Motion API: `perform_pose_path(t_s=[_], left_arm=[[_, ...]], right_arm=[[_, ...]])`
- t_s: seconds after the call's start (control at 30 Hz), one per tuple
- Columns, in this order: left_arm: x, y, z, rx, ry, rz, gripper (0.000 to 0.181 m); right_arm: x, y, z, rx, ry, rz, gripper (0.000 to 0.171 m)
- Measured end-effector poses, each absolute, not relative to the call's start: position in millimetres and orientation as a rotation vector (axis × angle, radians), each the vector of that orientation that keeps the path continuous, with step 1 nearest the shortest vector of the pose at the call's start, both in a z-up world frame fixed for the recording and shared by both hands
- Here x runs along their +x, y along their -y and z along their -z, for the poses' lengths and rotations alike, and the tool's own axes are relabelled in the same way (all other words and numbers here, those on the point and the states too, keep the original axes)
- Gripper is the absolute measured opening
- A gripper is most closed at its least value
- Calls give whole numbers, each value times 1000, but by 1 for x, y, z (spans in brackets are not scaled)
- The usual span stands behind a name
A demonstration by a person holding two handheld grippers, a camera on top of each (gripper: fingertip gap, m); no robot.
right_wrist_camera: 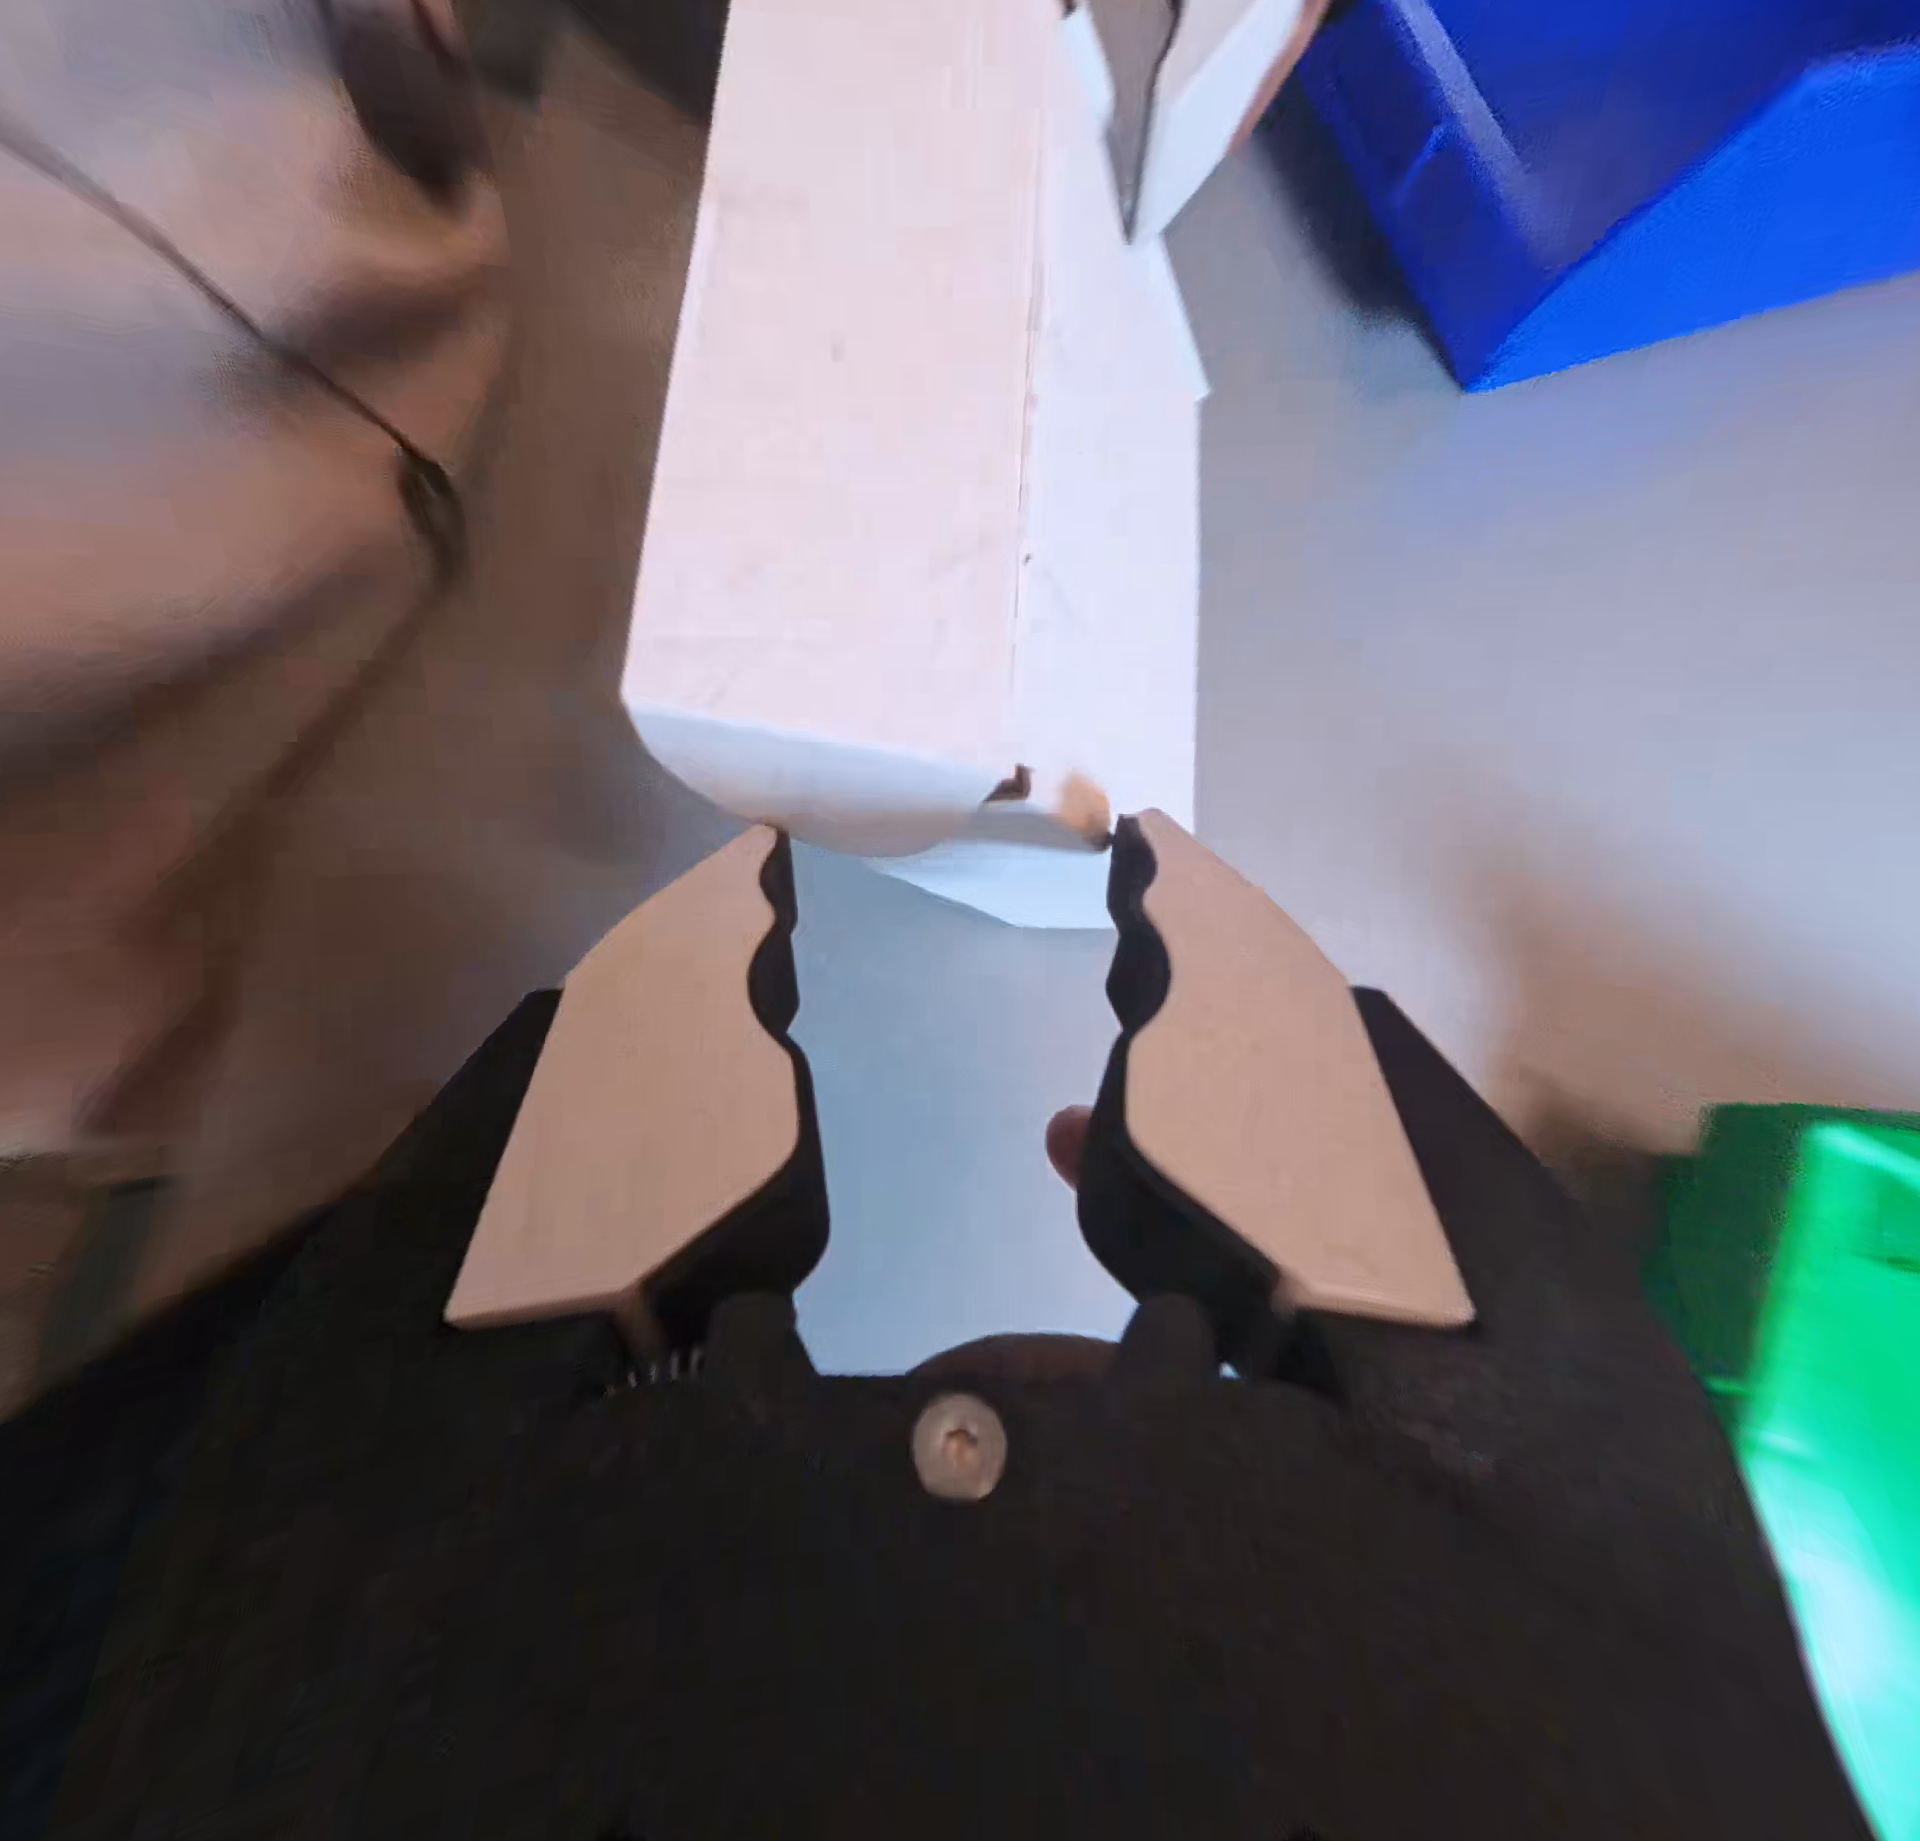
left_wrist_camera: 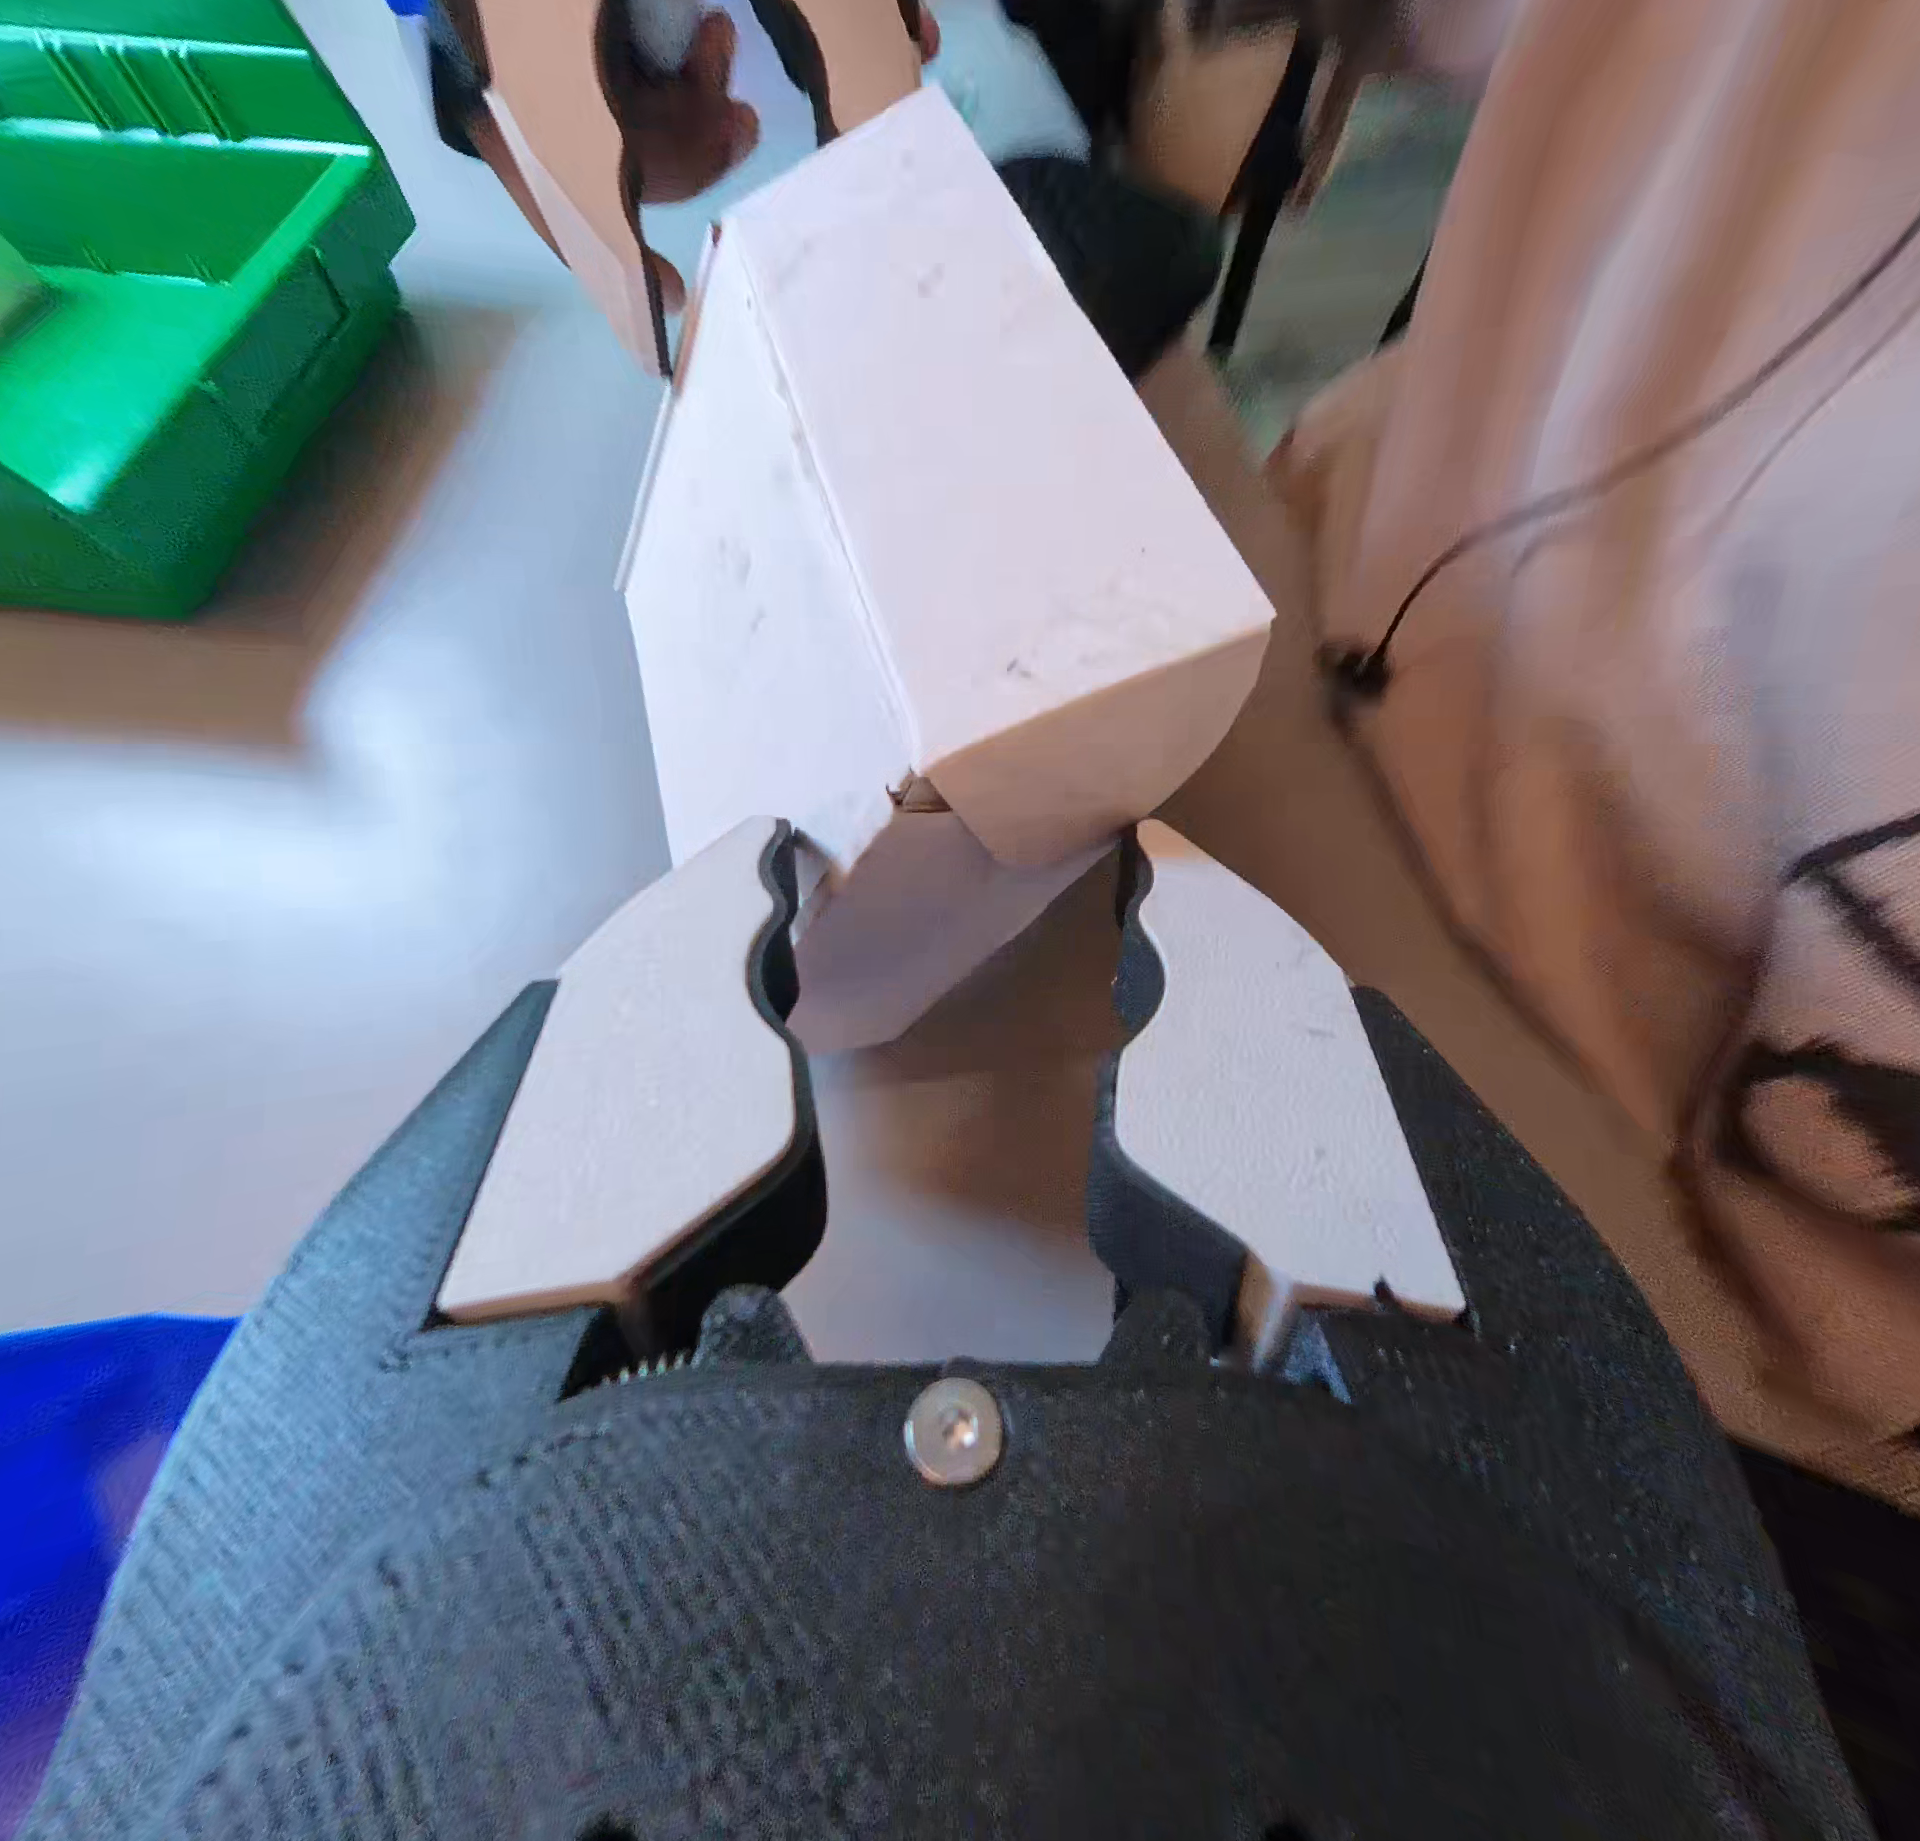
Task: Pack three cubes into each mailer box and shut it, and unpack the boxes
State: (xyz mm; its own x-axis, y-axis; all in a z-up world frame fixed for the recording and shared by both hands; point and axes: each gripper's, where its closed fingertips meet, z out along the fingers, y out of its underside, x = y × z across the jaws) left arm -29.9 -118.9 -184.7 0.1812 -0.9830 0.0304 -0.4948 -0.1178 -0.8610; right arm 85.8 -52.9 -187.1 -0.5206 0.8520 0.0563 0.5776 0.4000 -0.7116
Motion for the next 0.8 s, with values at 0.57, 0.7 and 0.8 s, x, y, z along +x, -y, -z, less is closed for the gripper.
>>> perform_pose_path(t_s=[0.57, 0.7, 0.8], left_arm=[[-62, 94, 161, -1669, -994, 1123, 50], [-84, 88, 144, -1660, -1068, 965, 42], [-87, 86, 143, -1689, -1184, 878, 42]], right_arm=[[89, 23, 164, -1382, 1785, -1565, 52], [93, 8, 148, -1325, 1784, -1501, 37], [88, -1, 152, -1285, 1888, -1364, 35]])
